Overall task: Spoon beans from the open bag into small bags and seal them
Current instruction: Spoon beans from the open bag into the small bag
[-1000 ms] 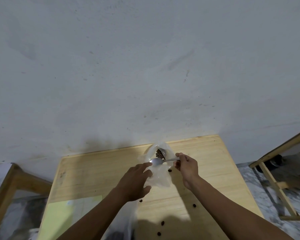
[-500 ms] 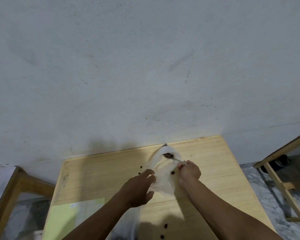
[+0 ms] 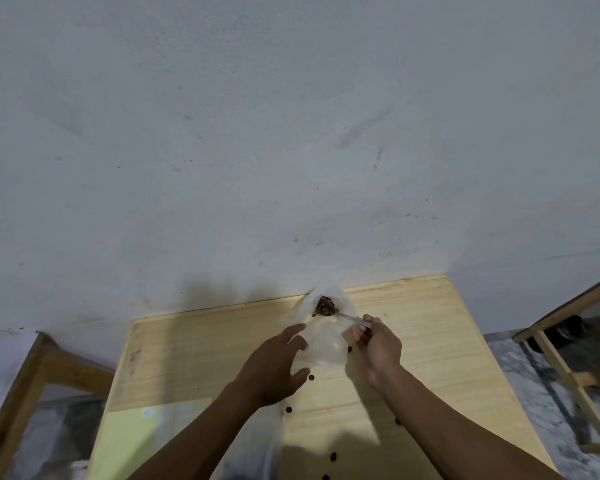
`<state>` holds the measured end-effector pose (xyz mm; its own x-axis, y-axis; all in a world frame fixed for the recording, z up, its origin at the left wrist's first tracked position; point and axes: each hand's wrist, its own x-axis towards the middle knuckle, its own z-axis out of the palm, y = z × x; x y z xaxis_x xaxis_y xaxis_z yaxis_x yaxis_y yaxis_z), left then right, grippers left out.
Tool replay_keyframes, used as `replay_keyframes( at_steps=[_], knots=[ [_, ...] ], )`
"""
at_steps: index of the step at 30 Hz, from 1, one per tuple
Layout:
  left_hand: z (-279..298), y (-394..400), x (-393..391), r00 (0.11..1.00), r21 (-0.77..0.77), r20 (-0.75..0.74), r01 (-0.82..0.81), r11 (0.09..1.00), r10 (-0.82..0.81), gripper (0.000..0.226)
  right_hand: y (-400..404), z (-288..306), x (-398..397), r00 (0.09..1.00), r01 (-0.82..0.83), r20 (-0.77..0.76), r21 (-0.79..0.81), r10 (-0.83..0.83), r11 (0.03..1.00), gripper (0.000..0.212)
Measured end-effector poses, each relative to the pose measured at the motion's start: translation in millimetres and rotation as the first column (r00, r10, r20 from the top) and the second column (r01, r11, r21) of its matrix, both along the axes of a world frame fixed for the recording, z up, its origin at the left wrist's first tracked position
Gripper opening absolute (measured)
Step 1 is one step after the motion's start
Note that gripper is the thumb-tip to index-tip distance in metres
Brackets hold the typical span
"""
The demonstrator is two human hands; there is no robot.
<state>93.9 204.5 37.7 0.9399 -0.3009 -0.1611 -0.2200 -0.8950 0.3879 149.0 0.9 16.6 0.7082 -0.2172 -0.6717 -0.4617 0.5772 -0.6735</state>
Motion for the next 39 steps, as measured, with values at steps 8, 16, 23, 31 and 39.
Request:
replay_keyframes(
  at_steps=[8, 16, 23, 31, 39],
  knots=[
    [4.6, 1.6, 4.8, 0.987, -0.088, -0.019, -0.16, 0.983, 0.159, 0.063, -28.6, 22.0, 0.6, 0.978, -0.07, 0.166, -0.306, 0.125, 0.949, 0.033],
    [6.2, -2.5, 5.3, 0.982, -0.079, -0.022, -0.186, 0.979, 0.185, 0.062, -50.3, 66.8, 2.9, 0.924, -0.083, 0.295, -0.466, 0.243, 0.881, 0.035],
    [8.7, -8.6, 6.1, 0.978, -0.137, -0.024, -0.207, 0.969, 0.206, 0.058, -40.9, 78.7, -3.8, 0.818, -0.18, 0.325, -0.639, 0.475, 0.747, 0.035],
    [9.6, -7.8, 5.0, 0.975, -0.175, -0.033, -0.22, 0.96, 0.218, 0.062, -35.2, 92.6, -13.4, 0.457, -0.137, 0.371, -0.869, 0.809, 0.476, 0.026],
    [2.4, -0.1, -1.9, 0.981, -0.175, -0.052, -0.193, 0.965, 0.187, 0.06, -45.4, 47.1, -5.6, 0.897, -0.132, 0.283, -0.562, 0.34, 0.817, 0.032]
  ],
)
